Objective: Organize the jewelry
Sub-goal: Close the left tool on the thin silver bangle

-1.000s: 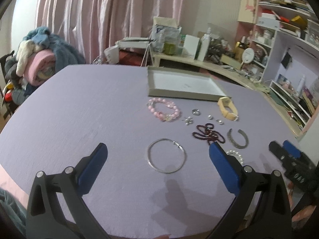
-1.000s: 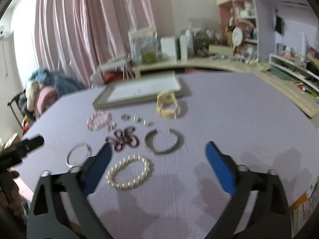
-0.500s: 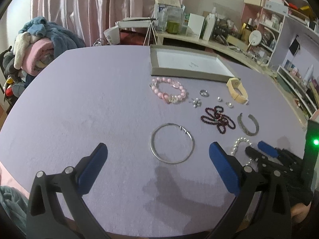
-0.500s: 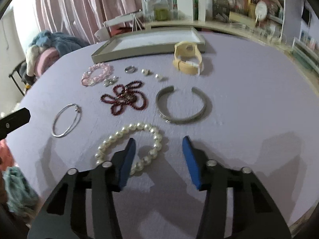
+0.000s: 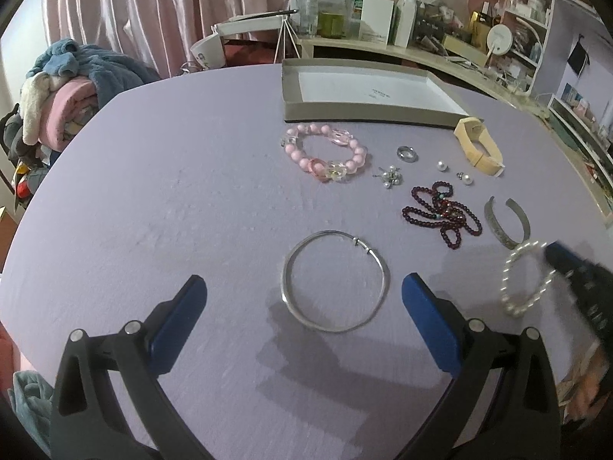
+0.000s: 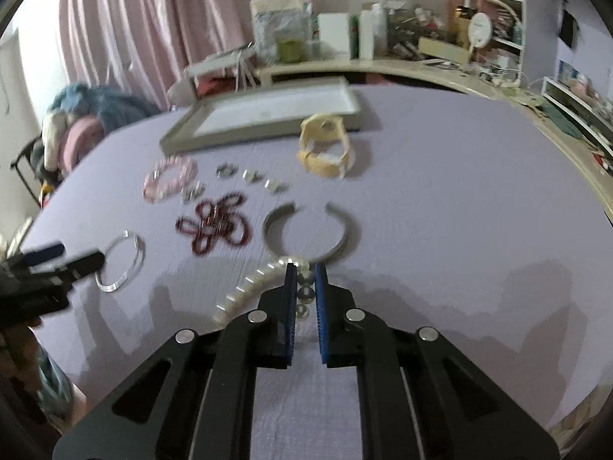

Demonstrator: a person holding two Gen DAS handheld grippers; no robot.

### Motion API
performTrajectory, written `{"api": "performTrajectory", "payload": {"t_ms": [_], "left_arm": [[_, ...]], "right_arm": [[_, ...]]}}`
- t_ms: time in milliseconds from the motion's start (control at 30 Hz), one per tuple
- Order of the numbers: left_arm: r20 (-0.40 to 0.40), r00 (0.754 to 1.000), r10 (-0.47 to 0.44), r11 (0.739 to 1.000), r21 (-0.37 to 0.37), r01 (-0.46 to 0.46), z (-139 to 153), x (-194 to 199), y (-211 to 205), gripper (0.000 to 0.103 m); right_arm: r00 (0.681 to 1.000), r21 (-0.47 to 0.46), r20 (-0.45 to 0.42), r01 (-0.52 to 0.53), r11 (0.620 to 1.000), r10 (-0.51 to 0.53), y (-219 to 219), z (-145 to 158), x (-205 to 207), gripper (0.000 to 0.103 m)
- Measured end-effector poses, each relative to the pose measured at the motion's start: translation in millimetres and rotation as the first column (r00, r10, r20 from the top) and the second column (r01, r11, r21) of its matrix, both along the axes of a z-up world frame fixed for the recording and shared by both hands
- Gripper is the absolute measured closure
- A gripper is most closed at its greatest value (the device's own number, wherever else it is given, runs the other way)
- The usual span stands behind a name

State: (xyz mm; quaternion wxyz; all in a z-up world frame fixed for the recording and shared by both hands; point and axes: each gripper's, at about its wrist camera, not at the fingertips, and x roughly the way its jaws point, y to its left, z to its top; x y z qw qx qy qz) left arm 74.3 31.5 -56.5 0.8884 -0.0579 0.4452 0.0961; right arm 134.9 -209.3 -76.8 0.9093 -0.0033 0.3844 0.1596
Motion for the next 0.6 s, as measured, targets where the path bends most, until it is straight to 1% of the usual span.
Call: {"api": "performTrajectory", "payload": {"t_ms": [100, 233, 467, 500, 567, 600], "left_arm": [[-0.011, 1.000, -0.012, 1.000, -0.007, 0.012, -4, 6, -2, 0.002], [-0.025, 0.999, -0.034, 0.999, -0.016, 0.034, -10, 14, -6, 0.002], [-0.054, 0.998, -0.026, 1.000, 0.013, 0.027, -20, 23, -8, 0.002], [-0.059, 0.998, -0.024, 1.000, 0.016, 0.025, -22, 24, -7, 0.003], [-0.080, 0.997, -0.023, 1.000, 0.014, 0.024, -28, 27, -8, 0.011], [-0.084, 0.996, -0.025, 1.000, 0.007, 0.026, -30, 28, -8, 0.012]], "right_arm": [[1.000, 0.029, 0.012, 0.016, 0.999, -0.016, -7, 8, 1, 0.093], [1.000, 0.047, 0.017, 0.023, 0.999, -0.024, -12, 13, 2, 0.093], [0.999, 0.069, 0.004, 0.046, 0.997, -0.046, -19, 14, 6, 0.093], [0.999, 0.070, 0.004, 0.048, 0.996, -0.048, -20, 14, 5, 0.093], [0.999, 0.075, 0.005, 0.050, 0.996, -0.050, -21, 14, 6, 0.093], [0.999, 0.075, 0.006, 0.049, 0.996, -0.050, -22, 15, 5, 0.093]]}}
